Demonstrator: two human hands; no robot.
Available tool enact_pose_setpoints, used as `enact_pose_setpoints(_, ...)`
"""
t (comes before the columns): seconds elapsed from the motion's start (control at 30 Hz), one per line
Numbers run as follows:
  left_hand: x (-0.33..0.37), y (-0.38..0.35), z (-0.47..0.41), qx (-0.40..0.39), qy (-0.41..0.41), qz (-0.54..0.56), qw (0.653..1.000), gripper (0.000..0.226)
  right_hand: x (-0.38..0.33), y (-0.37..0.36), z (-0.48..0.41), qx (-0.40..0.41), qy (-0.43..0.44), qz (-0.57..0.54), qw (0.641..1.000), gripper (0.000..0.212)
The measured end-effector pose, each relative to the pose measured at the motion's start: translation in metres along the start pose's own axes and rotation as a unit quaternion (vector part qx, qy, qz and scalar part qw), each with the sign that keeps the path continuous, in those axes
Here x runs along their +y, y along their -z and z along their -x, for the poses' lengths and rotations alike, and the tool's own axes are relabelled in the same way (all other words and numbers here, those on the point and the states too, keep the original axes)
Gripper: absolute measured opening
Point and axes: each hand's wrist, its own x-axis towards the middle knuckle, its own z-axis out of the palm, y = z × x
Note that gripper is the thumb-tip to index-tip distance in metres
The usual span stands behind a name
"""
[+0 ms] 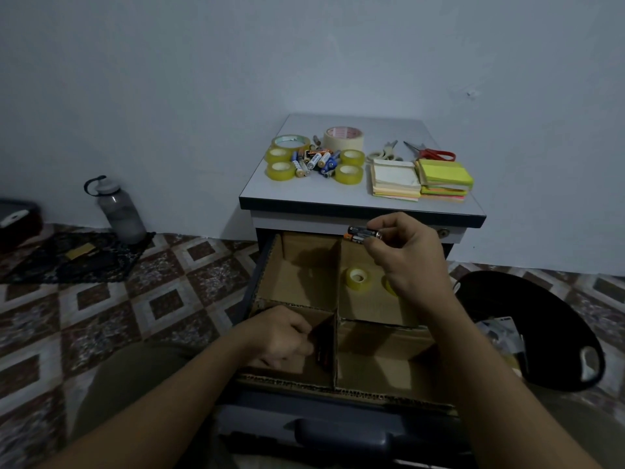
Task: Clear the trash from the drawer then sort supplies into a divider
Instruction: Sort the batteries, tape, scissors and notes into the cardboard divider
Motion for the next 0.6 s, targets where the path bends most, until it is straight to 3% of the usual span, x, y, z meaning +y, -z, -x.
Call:
enact_pose_setpoints(0.1,0.007,0.022,0.023,0.078,-0.082,0.019,0.993,0.01,0.002,-0.003,0.005,-0.004,-0.006,-0.003,1.0,0.015)
enact_pose_setpoints(0.2,0.006,0.046,0.041,0.258,-0.178,-0.011,0.95,0.011,0.003,-0.009,0.011,-0.014,-0.02,0.0,1.0,0.015)
enact_pose_setpoints(0.27,-0.001,0.058,0.038,0.34,-0.198,-0.023,0.919,0.011,0.002,-0.016,0.017,-0.019,-0.031,-0.007,0.999,0.016)
enact_pose_setpoints(0.43,-0.03,0.068,0.011,0.319,-0.145,0.018,0.936,0.017,-0.004,-0.041,0.046,-0.079,-0.083,-0.005,0.993,0.019)
enact_pose_setpoints(0.6,-0.041,0.06,-0.002,0.306,-0.155,0.085,0.935,0.019,-0.004,-0.061,0.07,-0.139,-0.14,-0.015,0.98,0.02)
